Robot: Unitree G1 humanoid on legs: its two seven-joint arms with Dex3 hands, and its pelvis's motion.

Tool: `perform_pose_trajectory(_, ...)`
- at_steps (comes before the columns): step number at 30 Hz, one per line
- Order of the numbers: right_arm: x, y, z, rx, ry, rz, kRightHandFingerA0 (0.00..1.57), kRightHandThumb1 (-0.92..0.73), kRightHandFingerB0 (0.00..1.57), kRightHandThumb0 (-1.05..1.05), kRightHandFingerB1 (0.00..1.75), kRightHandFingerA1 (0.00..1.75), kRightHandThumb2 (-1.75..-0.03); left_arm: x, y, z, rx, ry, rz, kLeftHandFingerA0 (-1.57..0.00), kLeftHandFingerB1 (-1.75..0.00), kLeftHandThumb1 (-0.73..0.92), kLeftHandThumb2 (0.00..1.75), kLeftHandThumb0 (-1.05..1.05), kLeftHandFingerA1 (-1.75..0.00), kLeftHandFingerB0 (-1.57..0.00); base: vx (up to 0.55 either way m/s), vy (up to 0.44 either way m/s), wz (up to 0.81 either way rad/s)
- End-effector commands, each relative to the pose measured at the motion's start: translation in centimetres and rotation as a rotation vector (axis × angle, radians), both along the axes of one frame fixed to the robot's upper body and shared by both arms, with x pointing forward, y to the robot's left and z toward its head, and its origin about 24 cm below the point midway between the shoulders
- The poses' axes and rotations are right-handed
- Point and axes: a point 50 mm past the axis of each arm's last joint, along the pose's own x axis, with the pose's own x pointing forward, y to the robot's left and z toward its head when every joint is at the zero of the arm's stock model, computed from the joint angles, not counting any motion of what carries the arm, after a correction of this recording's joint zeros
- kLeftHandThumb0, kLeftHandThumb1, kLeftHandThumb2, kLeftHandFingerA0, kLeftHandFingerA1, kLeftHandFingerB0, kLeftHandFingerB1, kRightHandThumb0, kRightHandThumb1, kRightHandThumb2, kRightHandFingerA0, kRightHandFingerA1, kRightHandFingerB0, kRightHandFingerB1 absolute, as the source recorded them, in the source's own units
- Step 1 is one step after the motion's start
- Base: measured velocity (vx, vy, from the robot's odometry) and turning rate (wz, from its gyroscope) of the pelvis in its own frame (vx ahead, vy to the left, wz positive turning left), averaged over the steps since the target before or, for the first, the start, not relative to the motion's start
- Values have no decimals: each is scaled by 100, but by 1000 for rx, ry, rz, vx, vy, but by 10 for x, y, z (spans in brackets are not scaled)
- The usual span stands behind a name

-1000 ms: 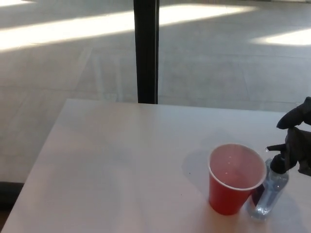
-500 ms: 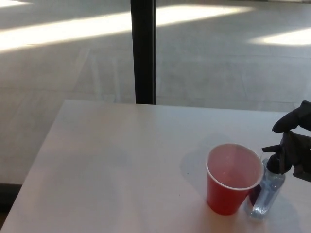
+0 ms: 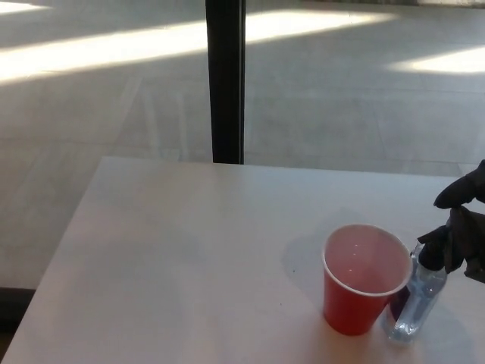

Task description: The robot uses its right hand fist to press the hand soap kept in the middle of the table to get liquid hand soap out

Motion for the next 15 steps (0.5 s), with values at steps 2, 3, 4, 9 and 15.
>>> perform_pose_trajectory(2, -16, -1, -59, -36, 318, -26, 105, -68, 67, -26, 147, 175, -95, 3, 5, 4, 16, -16, 8, -79, -79, 46, 92, -31, -95, -55, 0, 0, 0)
perform_pose_trajectory(3, -17, 0, -60, -30, 329, -21, 105, -67, 76, -24, 136, 175, -101, 3, 5, 4, 14, -17, 5, -79, -79, 47, 92, -31, -95, -55, 0, 0, 0)
perform_pose_trajectory(4, -17, 1, -62, -31, 335, -17, 105, -67, 76, -24, 136, 175, -101, 3, 5, 4, 15, -16, 3, -79, -79, 47, 92, -31, -95, -55, 0, 0, 0)
perform_pose_trajectory(9, -19, 0, -66, -49, 345, -15, 102, -67, 73, -27, 146, 175, -103, 3, 5, 4, 12, -13, 3, -79, -79, 45, 92, -31, -95, -56, 0, 0, 0)
perform_pose_trajectory(15, -18, 0, -65, -38, 344, -30, 102, -66, 75, -25, 140, 175, -101, 2, 5, 4, 11, -15, 10, -81, -81, 46, 91, -33, -97, -58, 0, 0, 0)
